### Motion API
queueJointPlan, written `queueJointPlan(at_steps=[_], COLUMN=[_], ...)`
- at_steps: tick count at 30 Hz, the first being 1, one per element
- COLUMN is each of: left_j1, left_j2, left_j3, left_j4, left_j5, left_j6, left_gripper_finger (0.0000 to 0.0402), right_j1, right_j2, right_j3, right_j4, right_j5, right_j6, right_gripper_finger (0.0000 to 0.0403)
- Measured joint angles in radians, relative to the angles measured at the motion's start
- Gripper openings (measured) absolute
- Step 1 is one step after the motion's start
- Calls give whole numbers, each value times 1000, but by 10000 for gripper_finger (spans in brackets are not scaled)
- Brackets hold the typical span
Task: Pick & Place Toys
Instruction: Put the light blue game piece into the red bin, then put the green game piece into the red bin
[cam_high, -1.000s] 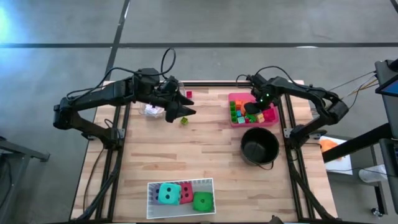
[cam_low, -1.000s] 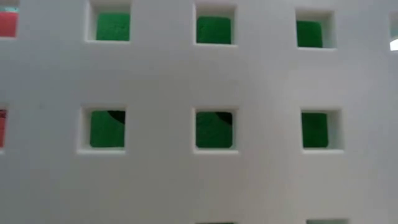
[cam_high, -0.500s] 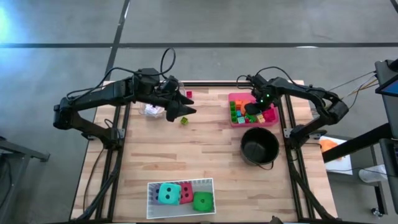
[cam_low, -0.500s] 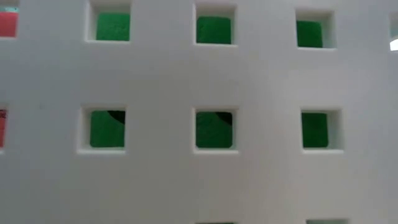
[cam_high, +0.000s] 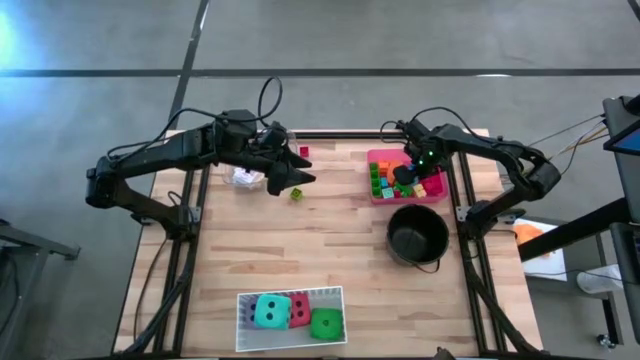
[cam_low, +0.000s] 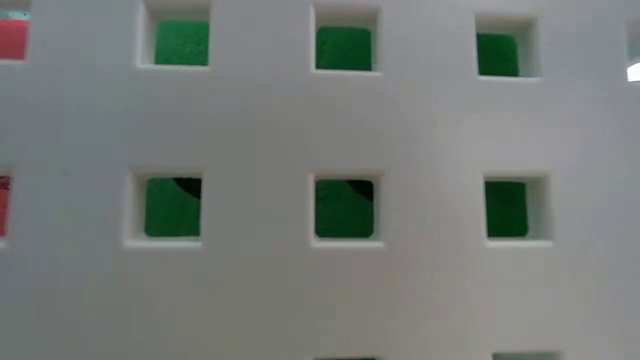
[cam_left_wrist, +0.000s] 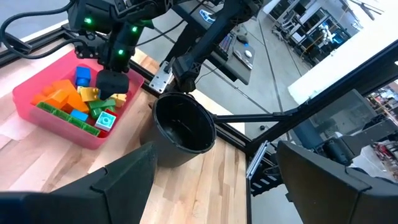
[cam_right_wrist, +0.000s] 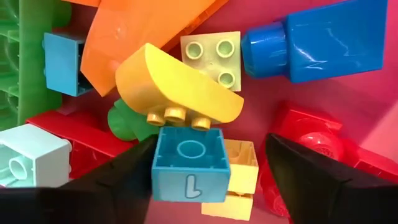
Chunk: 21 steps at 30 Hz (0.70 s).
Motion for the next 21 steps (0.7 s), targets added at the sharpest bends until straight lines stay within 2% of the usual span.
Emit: queueJointPlan(at_steps=[6,15,18,21], left_j1=[0,0,0,0], left_j2=[0,0,7,26], left_j3=[0,0,0,0], left_j4=[0,-8,-38,-101], left_j5=[0,-7,-58,-170], left_j6=[0,-11,-23,-13], left_gripper_finger=[331,331,331,331], right_j1=[0,0,0,0], right_j2=[-2,-84,-131,-188], right_j3=[0,2,2,2], right_j4=[-4,-17,-47,-80], right_j5=[0,0,0,0], right_j6=[-1,-8,-5,16], right_gripper_finger=[331,336,336,336])
